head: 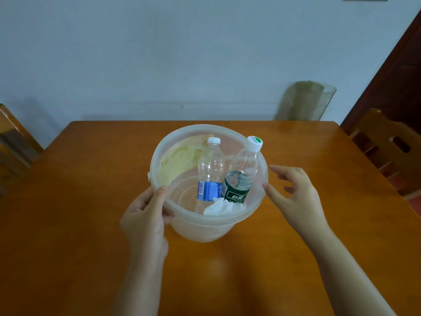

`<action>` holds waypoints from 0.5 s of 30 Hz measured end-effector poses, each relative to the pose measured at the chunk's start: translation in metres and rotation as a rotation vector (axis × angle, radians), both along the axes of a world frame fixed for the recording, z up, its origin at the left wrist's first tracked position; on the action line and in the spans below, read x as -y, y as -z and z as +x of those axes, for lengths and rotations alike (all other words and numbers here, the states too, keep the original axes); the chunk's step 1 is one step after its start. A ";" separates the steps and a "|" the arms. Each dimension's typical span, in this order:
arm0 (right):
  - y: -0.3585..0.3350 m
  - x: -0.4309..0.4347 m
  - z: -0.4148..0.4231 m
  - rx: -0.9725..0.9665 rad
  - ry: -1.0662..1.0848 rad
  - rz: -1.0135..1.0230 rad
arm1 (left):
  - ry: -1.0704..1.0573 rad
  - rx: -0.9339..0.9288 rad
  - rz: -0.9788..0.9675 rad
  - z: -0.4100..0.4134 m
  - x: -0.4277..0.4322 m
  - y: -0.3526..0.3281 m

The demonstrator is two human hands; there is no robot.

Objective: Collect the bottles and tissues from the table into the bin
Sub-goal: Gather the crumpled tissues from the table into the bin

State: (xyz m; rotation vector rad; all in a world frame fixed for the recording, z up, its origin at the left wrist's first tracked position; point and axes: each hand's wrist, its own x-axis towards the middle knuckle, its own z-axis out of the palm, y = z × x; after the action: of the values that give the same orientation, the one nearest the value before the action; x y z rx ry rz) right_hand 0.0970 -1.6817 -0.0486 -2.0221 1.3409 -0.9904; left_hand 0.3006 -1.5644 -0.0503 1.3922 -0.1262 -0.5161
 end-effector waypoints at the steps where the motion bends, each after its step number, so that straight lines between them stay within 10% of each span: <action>1: 0.001 -0.002 0.000 0.009 0.006 0.018 | 0.016 -0.004 -0.002 0.002 -0.002 0.000; 15: 0.017 -0.039 0.015 0.228 0.229 0.215 | 0.205 0.004 -0.009 0.013 -0.020 0.013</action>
State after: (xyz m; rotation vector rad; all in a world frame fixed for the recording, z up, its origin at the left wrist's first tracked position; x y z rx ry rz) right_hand 0.1120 -1.6426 -0.0656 -1.5731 1.5043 -1.0881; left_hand 0.3137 -1.5449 -0.0630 1.3789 -0.2768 -0.6819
